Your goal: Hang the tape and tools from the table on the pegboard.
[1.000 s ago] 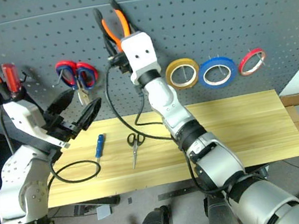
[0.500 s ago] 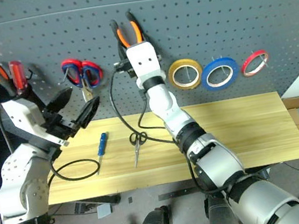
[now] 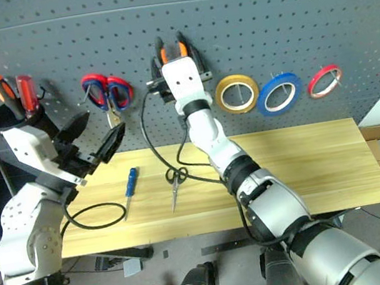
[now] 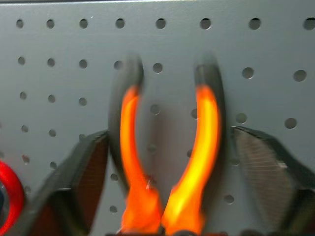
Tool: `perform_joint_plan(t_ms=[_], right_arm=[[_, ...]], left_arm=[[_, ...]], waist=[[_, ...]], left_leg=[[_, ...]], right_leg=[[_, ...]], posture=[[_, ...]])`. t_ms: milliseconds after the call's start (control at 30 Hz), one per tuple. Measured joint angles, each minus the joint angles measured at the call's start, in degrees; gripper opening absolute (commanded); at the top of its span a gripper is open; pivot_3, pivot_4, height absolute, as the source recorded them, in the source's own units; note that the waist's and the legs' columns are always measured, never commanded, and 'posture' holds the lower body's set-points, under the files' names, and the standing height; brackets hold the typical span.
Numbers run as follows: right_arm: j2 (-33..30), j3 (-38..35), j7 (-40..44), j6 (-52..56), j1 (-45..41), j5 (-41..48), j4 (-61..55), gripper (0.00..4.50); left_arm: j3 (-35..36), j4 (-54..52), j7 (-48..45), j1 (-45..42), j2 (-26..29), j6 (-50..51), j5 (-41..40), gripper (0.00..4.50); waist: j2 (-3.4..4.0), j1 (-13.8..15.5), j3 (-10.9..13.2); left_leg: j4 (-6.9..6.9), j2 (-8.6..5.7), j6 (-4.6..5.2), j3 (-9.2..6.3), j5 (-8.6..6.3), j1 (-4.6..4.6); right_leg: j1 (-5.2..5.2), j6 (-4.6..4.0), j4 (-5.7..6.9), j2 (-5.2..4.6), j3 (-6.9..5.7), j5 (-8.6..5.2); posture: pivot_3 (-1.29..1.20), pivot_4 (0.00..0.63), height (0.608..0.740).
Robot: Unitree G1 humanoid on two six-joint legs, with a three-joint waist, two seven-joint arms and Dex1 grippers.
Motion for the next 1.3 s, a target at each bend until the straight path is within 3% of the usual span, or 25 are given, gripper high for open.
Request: perform_joint_plan(t_ms=[333,667,833,967,1133,1300], right_arm=[[-0.03,0.54,-0.62,4.11,0.35,-0.30,-5.48,4.46],[-1.58,4.26,2.79,19.00,12.36,1.86,-41.55,4.46],[-2.61,5.73,10.84,30.28,19.09,8.05,-61.23,4.46],[-11.22,10.34,25.08,47.81,33.52,19.60,-74.60,4.46],[-22.08,9.15,36.17,61.67,35.96,29.07,-86.96,4.46],[-30.33,9.14,41.09,72.44,38.51,31.62,-87.92,4.46]], left_arm=[[-0.31,1.65,0.47,-0.23,-1.17,-0.30,1.10,4.50],[-0.63,1.85,1.22,-0.71,-2.17,-1.21,1.97,4.50],[-1.92,1.63,3.09,0.83,-2.42,1.64,2.64,4.50],[-4.76,1.46,5.73,6.84,-2.10,7.81,5.04,4.50],[-5.76,0.55,10.09,8.99,-2.21,14.70,6.30,4.50],[-13.10,2.18,17.38,8.98,-3.03,26.77,12.58,4.50]], waist=[[-0.01,-0.05,-0.01],[-0.01,-0.04,-0.02],[0.03,-0.18,-0.32],[0.10,-0.29,-0.61],[0.12,-0.21,-0.59],[0.14,-0.23,-0.58]], left_leg=[[-0.01,0.17,-0.10,-0.02,0.08,0.01],[-0.06,0.70,-0.15,0.18,0.04,-0.01],[-0.09,0.90,0.05,0.14,-0.07,0.07],[-0.22,0.89,0.07,0.24,-0.12,0.36],[-0.22,1.02,0.08,0.07,-0.11,0.62],[-0.58,1.02,0.15,0.08,-0.07,1.26]], right_leg=[[-0.01,-0.13,0.00,0.19,-0.01,0.09],[-0.06,-0.25,-0.08,0.61,-0.01,0.15],[-0.01,-0.36,-0.12,0.85,-0.02,0.22],[0.29,-0.38,-0.31,0.85,0.09,0.21],[0.53,-0.47,-0.13,1.02,-0.07,0.22],[1.39,-0.18,-0.77,1.02,-0.13,0.04]], posture=[[0.10,0.206,0.740],[0.07,0.218,0.740],[0.05,0.227,0.740],[0.04,0.242,0.740],[0.01,0.251,0.740],[0.01,0.256,0.740]])
